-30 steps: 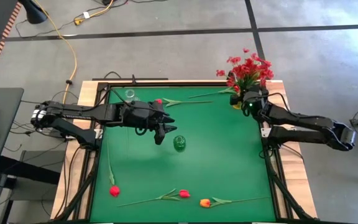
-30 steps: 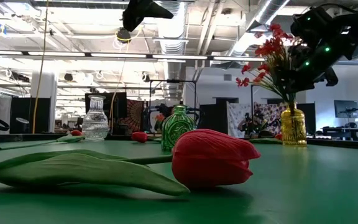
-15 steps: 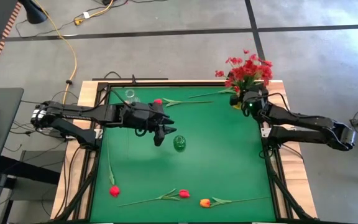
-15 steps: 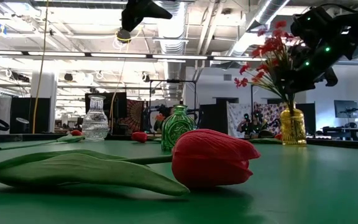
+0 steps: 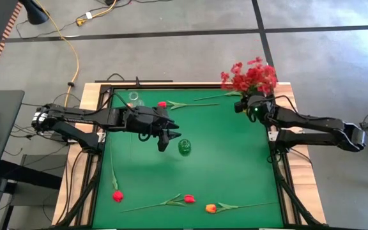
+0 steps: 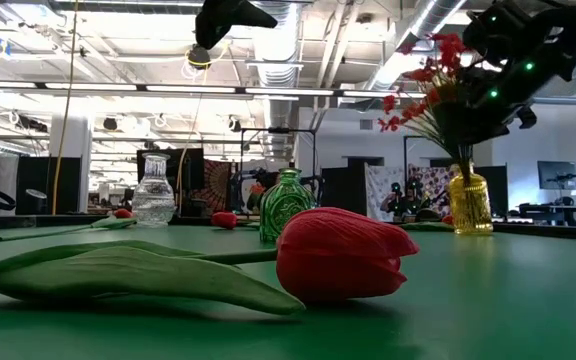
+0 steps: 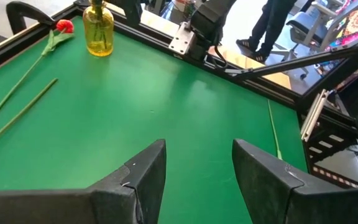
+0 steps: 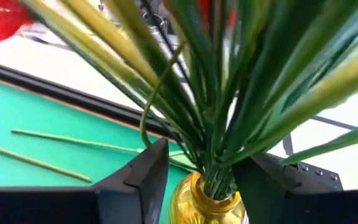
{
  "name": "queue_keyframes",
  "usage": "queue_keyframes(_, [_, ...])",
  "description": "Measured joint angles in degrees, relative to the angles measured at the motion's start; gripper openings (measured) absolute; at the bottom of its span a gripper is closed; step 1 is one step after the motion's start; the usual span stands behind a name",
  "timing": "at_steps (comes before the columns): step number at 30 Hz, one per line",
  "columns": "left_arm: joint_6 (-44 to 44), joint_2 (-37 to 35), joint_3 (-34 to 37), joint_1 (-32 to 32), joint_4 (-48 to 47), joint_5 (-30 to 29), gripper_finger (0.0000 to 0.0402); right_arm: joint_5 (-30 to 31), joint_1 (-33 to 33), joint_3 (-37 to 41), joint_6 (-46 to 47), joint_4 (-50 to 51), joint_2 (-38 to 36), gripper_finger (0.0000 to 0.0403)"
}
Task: Sort flowers into vase by color
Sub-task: Put the red flowers into the yellow vase
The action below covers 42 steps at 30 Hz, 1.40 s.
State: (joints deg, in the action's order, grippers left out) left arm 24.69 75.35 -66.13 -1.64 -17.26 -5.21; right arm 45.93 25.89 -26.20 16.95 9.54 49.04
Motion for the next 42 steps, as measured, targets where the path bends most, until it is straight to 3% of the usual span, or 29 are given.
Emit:
queue_keyframes(23, [0.0, 0.0, 0.0, -1.0, 0.0, 0.2, 0.0171, -6.4, -0.6, -8.0, 1.6, 19.6, 0.0, 0.0215])
queue_keyframes(42, [-0.2, 0.0, 0.0, -0.9, 0.0, 0.4, 0.0171, -13.5, -0.6, -13.0, -6.5, 32.9, 0.0, 0.0215])
